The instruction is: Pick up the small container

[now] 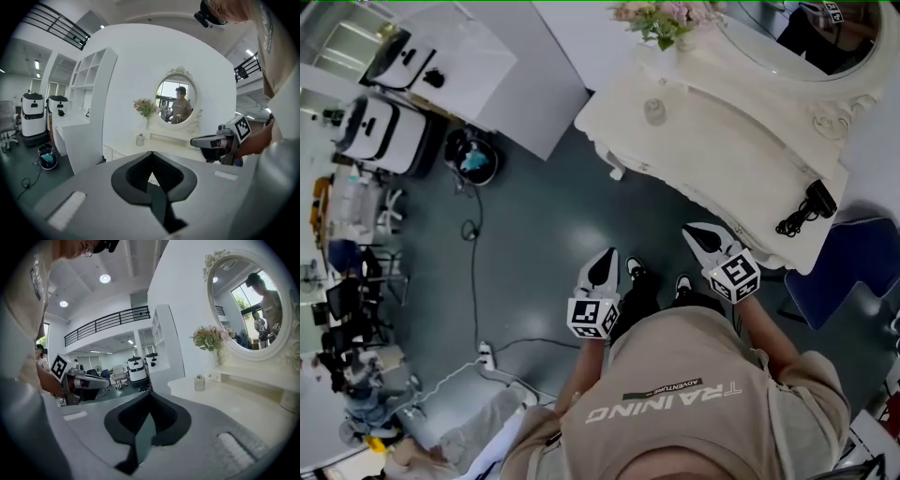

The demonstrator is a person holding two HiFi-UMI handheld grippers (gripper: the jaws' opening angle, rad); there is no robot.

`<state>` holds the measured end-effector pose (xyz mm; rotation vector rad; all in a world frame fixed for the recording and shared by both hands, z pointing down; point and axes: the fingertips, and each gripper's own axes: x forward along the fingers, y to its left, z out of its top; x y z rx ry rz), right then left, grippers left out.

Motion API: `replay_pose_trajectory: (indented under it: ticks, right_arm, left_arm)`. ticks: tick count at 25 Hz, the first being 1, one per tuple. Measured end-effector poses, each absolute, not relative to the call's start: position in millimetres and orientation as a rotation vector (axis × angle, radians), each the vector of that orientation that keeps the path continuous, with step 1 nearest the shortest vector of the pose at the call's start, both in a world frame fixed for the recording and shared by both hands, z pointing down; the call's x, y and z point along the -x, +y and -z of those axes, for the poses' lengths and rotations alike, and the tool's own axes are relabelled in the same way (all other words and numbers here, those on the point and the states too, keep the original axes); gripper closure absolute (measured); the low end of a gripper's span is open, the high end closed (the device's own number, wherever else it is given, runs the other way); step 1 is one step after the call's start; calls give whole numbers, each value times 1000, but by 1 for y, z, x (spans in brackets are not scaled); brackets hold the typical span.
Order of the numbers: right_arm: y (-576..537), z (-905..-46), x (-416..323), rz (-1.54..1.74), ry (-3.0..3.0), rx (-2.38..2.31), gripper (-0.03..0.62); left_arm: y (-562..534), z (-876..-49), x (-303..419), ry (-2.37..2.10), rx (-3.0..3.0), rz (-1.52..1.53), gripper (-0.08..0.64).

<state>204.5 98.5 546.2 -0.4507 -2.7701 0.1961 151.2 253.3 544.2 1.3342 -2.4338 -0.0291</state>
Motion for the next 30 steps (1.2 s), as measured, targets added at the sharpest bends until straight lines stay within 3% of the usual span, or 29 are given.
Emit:
replay_pose_trajectory:
  ticks: [13, 21, 30]
  right_arm:
    - [123, -493, -107, -59, -2874, 239, 589]
    - [120, -522, -114, -182, -2803, -10, 589]
    - [94, -534, -62, -189, -2807, -30, 589]
  left_arm:
    - [235, -535, -61, -2317, -1666, 79, 541]
    - [233, -536, -37, -2237, -1782, 70, 541]
    - [206, -536, 8, -2197, -1860, 97, 541]
